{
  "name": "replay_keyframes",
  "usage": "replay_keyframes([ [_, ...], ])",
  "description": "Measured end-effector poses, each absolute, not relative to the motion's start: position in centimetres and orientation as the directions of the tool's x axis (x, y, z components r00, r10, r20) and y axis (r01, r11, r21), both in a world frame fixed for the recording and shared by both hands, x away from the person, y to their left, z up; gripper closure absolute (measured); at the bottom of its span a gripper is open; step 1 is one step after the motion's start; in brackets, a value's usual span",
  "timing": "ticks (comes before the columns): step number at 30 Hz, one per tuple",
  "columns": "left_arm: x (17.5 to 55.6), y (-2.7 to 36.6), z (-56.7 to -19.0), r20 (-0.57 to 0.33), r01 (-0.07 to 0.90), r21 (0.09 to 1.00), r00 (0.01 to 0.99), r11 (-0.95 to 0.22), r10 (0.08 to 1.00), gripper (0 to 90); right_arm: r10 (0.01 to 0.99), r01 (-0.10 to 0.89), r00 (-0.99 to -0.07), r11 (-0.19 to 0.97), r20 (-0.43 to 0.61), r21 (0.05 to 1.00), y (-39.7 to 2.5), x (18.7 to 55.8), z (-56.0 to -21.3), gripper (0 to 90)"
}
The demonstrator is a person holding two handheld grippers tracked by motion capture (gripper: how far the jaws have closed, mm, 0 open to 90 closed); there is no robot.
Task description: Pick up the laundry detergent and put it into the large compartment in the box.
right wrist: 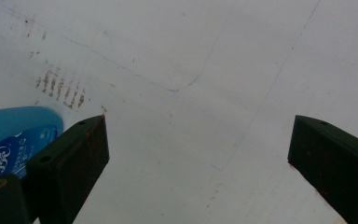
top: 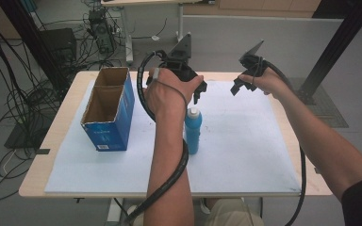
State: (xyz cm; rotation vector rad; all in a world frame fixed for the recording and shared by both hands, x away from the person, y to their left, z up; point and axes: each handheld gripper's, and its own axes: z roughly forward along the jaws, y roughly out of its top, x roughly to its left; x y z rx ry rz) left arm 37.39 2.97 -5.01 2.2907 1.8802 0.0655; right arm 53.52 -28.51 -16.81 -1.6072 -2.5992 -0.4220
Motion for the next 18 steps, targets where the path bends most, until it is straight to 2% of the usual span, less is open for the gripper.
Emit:
replay_keyframes([
  [18,37.7,0.9,-5.6,-0.083,0.965,0.168,0.217,-0.201,0.973,6.8,0.867,0.883,-0.46,0.422,0.194,0.206,-28.5,53.3,-16.6,5.0],
])
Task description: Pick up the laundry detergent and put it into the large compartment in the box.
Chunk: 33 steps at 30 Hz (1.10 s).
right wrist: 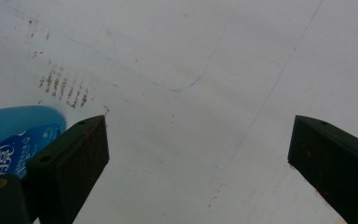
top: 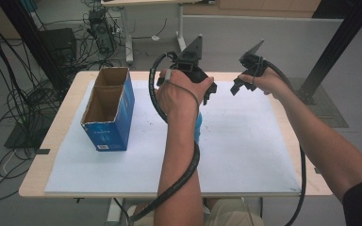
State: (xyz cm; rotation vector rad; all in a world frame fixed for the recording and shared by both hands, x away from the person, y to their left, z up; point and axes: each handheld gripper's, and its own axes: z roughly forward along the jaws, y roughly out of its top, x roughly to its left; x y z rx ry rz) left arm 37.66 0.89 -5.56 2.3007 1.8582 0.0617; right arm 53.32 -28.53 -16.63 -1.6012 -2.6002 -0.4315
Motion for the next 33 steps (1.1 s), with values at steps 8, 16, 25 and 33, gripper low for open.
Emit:
replay_keyframes([
  [8,37.6,0.3,-5.7,-0.09,0.965,0.183,0.205,-0.186,0.975,6.7,0.867,0.883,-0.459,0.421,0.195,0.207,-28.7,53.3,-16.5,5.0],
  [16,37.7,0.0,-5.9,-0.091,0.968,0.182,0.195,-0.176,0.977,6.7,0.867,0.883,-0.458,0.419,0.196,0.21,-29.0,53.2,-16.5,5.0],
  [25,37.9,-0.3,-6.1,-0.09,0.97,0.173,0.19,-0.173,0.978,6.8,0.866,0.882,-0.459,0.42,0.196,0.212,-29.0,53.1,-16.5,5.0],
  [33,37.9,-0.5,-6.3,-0.089,0.97,0.17,0.19,-0.173,0.978,6.8,0.866,0.883,-0.459,0.42,0.197,0.211,-29.0,53.2,-16.5,4.9],
])
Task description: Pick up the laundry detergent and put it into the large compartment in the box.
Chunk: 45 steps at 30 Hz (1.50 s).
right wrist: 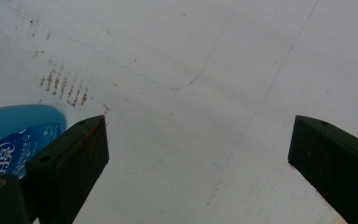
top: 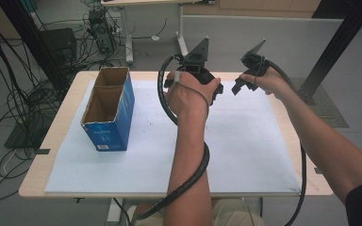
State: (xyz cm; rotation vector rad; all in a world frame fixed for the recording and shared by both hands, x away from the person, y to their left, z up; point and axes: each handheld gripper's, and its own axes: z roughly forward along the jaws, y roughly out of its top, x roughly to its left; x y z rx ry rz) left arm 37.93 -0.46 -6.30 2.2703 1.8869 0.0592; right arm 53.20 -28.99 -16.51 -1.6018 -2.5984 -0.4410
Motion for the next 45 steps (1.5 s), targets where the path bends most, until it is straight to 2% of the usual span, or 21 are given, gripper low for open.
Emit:
replay_keyframes([
  [45,39.1,-1.0,-9.7,-0.089,0.979,0.125,0.171,-0.159,0.981,6.5,0.865,0.883,-0.46,0.421,0.199,0.208,-29.0,53.3,-16.8,4.9],
])
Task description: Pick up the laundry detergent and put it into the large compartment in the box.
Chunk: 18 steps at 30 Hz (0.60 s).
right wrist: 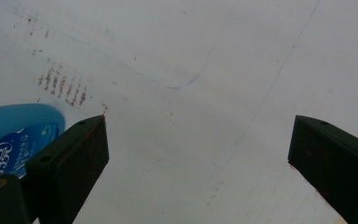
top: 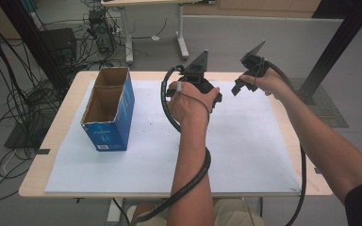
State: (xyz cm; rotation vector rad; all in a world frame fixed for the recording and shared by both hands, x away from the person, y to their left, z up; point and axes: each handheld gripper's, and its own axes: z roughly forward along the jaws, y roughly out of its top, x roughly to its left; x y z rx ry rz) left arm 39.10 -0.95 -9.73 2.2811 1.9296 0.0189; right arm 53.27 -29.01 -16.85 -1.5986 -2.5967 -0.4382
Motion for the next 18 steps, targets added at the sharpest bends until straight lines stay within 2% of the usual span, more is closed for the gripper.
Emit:
replay_keyframes([
  [18,39.4,-1.1,-11.2,-0.089,0.982,0.109,0.161,-0.152,0.983,6.4,0.866,0.883,-0.459,0.42,0.2,0.208,-29.0,53.2,-16.9,4.9],
])
